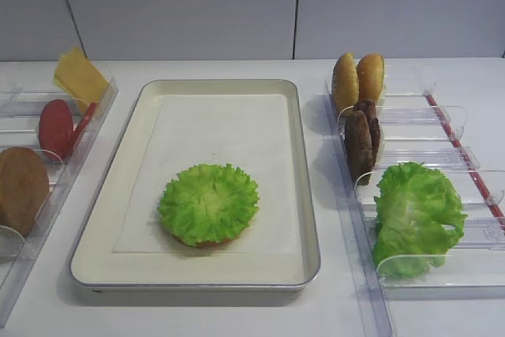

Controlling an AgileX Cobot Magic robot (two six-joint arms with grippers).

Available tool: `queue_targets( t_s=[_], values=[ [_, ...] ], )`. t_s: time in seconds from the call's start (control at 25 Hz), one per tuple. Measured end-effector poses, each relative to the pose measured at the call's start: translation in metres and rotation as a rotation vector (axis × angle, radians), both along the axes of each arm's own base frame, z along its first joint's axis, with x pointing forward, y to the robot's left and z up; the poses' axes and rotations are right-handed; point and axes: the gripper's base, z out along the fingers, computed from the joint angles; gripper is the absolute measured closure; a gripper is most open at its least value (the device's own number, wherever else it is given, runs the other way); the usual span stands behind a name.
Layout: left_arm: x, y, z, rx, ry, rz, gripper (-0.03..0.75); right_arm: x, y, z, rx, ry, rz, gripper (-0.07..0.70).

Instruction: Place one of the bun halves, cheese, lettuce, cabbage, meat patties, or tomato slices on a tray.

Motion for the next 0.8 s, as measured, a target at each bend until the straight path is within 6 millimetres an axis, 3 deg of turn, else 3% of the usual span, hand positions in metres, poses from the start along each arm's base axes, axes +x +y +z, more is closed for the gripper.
queue_targets(
  t_s=[0.8],
  values=[
    [0.0000, 0.0000, 0.0000, 0.000, 0.000, 0.000, 0.418, 0.0000, 0.0000, 0.0000, 0.000, 0.000, 0.000, 0.258]
  ],
)
